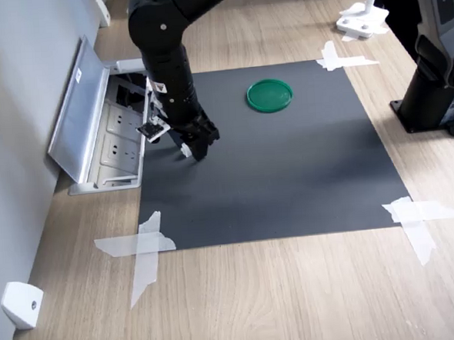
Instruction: Grasp a white terminal and put it on the green lid.
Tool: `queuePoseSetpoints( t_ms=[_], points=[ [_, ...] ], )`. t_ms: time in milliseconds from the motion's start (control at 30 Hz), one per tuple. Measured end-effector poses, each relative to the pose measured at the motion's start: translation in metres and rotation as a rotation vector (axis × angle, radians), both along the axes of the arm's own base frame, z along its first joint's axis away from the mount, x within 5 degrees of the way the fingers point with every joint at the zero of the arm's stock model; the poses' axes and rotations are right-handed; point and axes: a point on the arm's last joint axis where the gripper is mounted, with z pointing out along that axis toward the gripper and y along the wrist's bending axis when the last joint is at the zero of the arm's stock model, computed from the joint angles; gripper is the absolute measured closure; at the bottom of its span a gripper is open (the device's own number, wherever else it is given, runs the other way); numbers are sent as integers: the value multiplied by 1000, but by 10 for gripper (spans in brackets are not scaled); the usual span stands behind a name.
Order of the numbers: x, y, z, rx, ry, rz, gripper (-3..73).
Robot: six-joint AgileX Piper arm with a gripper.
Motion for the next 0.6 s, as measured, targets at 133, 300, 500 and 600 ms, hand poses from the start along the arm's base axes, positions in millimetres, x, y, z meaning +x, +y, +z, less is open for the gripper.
queuePoseSetpoints(
  t_ms=[133,300,500,600],
  points=[
    [1,0,-3,-3,6,1,469],
    [1,-1,-3,-3,4,-5,606],
    [-3,0,13,23,-21,-69,606],
    [-12,-6,34,50,-47,-119,606]
  ],
)
